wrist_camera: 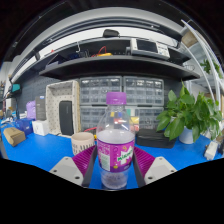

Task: Pour water

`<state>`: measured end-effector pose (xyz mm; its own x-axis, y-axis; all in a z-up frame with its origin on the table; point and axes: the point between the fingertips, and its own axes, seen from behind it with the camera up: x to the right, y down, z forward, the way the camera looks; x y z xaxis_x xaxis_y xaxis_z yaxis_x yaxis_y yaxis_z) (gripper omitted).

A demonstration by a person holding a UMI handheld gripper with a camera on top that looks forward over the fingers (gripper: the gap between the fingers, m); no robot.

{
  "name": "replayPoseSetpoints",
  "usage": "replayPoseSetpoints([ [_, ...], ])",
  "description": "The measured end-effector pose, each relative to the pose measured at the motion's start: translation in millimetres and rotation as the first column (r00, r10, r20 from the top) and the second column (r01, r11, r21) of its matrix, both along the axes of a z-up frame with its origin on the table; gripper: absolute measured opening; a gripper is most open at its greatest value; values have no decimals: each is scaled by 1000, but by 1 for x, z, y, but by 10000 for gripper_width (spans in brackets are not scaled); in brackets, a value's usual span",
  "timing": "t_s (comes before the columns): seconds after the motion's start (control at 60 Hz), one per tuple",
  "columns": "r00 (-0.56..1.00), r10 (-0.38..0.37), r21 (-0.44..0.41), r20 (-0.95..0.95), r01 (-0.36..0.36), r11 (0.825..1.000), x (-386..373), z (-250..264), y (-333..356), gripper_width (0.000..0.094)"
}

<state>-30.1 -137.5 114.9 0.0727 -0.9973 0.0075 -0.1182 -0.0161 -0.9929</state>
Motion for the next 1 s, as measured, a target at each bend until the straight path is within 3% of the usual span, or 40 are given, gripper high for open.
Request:
replayPoseSetpoints([
  [0.05,1000,-14,-10,7,14,1000,4,-1,0,598],
  [0.067,1000,-25,-17,10,25,1000,4,-1,0,628],
  [0.083,999,-33,-25,17,34,999,5,0,-2,538],
  [0.283,999,-20,-30,49,22,999,5,3,1,410],
  [0.317,999,-17,-24,47,19,1000,5,3,0,429],
  [0.333,999,-17,-24,47,18,1000,5,3,0,374],
  [0.533,1000,8,-16,20,-7,1000,8,2,-1,372],
  [0.617,1000,16,-85,15,-14,996,12,3,-2,373],
  [0.683,999,24,-181,23,-20,983,19,11,-8,373],
  [0.767,999,27,-340,32,-15,940,33,19,-19,372],
  [0.85,999,30,-494,29,-12,869,53,24,-24,372],
  [0.933,999,43,-644,16,-22,765,76,27,-20,372],
  [1.0,998,64,-756,6,-37,654,95,27,-13,372],
])
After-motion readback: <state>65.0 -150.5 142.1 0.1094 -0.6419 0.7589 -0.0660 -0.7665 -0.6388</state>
